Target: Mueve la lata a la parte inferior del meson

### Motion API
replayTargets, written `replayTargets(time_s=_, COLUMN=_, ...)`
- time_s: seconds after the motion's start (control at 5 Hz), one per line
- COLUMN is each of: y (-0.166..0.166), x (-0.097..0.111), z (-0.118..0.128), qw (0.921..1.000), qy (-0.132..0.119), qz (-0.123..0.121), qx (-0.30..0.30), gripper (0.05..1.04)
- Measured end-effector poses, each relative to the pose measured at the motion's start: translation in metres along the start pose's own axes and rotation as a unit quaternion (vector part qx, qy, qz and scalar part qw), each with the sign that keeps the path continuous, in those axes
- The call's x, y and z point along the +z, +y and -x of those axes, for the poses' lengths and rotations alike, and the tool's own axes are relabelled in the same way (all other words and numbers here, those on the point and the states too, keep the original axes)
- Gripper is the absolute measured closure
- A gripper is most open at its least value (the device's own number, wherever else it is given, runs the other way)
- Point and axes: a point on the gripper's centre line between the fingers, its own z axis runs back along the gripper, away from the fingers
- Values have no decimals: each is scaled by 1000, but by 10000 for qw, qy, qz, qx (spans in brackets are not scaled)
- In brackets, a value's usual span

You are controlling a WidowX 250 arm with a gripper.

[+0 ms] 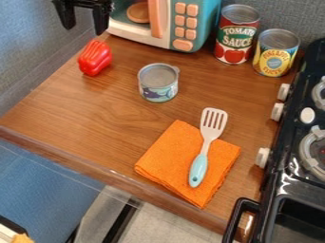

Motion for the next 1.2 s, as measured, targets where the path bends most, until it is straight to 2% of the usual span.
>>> replayTargets(time_s=0.2, y=-3, x=-18, z=3, qw=9997, qy=220, qz=65, qx=-45, gripper=83)
replayTargets(time_s=0.4, y=-33, x=-31, z=2, qw=9988, qy=269, qz=66, qx=-399, gripper=83)
replayTargets(time_s=0.6, y=-78, x=-34, z=-5, qw=9961, qy=148, qz=103, qx=-862, gripper=83)
replayTargets(time_s=0.8, y=-101, x=-28, z=-14, qw=9956, qy=-51, qz=239, qx=-904, gripper=83)
replayTargets(time_s=1.0, y=-111, x=-16, z=-27, qw=9950, qy=-361, qz=260, qx=-898, gripper=83)
replayTargets(time_s=1.2, y=-127, x=-15, z=-35, qw=9929, qy=-625, qz=300, qx=-965, gripper=83)
